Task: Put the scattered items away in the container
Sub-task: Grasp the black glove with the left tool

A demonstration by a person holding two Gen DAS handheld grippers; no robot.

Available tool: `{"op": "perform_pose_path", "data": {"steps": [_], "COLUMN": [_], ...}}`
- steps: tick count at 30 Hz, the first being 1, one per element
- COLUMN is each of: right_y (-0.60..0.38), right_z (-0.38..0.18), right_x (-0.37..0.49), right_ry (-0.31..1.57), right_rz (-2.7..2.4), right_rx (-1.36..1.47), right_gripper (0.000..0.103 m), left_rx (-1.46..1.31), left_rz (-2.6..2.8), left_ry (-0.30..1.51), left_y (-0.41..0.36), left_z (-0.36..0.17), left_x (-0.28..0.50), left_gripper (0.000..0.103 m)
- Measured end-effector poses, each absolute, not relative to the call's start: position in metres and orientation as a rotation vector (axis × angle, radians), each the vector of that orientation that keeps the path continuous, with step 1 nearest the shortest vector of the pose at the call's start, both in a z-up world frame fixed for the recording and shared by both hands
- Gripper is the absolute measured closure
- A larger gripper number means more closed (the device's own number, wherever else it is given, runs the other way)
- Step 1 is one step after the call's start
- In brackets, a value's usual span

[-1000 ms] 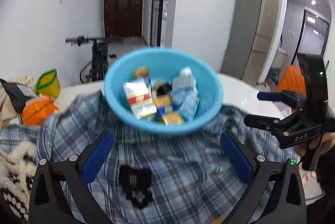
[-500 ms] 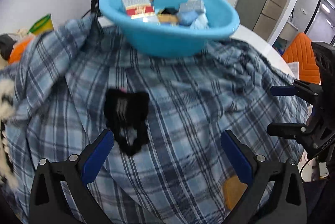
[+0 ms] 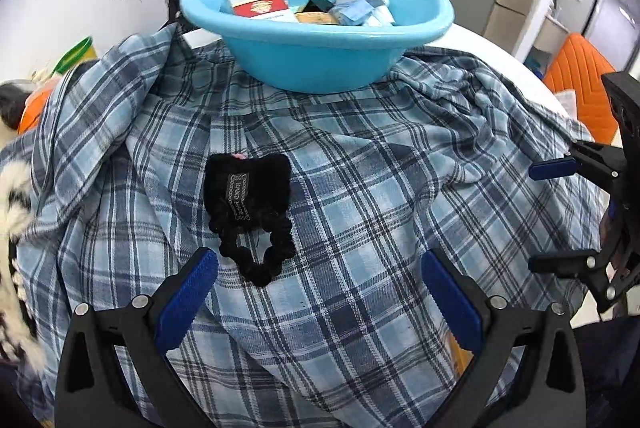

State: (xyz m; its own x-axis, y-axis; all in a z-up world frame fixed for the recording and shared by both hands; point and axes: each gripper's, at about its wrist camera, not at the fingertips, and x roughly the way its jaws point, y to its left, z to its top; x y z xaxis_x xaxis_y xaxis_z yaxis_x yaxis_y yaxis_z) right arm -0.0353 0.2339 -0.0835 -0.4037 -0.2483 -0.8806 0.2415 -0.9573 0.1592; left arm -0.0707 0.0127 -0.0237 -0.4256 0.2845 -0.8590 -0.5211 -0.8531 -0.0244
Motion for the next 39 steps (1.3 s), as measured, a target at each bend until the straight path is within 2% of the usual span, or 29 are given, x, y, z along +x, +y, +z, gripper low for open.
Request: {"op": "perform_pose_path", "data": {"steps": [6,11,17,24,29,33,34,36,38,39], "right_y": [0.205,0.187,0.186,0.181,0.183,0.187,0.187,0.185,0.183,0.182], "right_z": [-0.096,-0.094,-0.093,-0.097,-0.095,-0.097,-0.097,-0.097,-0.097,-0.096], "right_x": [-0.023,-0.011,-0.014,-0.016,-0.013,-0.013,-0.014,-0.015,-0.017,-0.017], "right_ry": [0.104,0.221,0.191,0.175,0.176,0.149,0.149,0.158,0.172,0.181], "right_rz": [-2.196,-2.141,-2.123,-2.102,-2.117,-2.110,-2.105,-2.095,-2.089,-2.088], "right_rx": [1.539,1.489,1.494,1.518,1.543,1.558,1.559,1.556,1.551,1.547], "right_gripper": [0.000,0.000,0.000,0.000,0.000,0.000,0.000,0.000,0.000,0.000], "left_rx": [-1.229,-1.274,-1.321,-1.256,-1.324,-1.391,-1.398,-1.391,-1.426,-1.411], "left_rz": [2.271,2.238,2.266,2.237,2.218,2.167,2.156,2.140,2.184,2.208], "left_ry": [0.569,0.553,0.529,0.551,0.612,0.573,0.564,0.497,0.472,0.467], "left_y": [0.021,0.017,0.008,0.011,0.013,0.012,0.013,0.012,0.008,0.007], "left_z": [-0.020,-0.023,-0.027,-0.033,-0.054,-0.070,-0.072,-0.073,-0.069,-0.063], "left_x": [-0.062,-0.066,-0.080,-0.117,-0.152,-0.166,-0.167,-0.166,-0.166,-0.163], "left_gripper": [0.000,0.000,0.000,0.001,0.012,0.013,0.019,0.044,0.051,0.051]}}
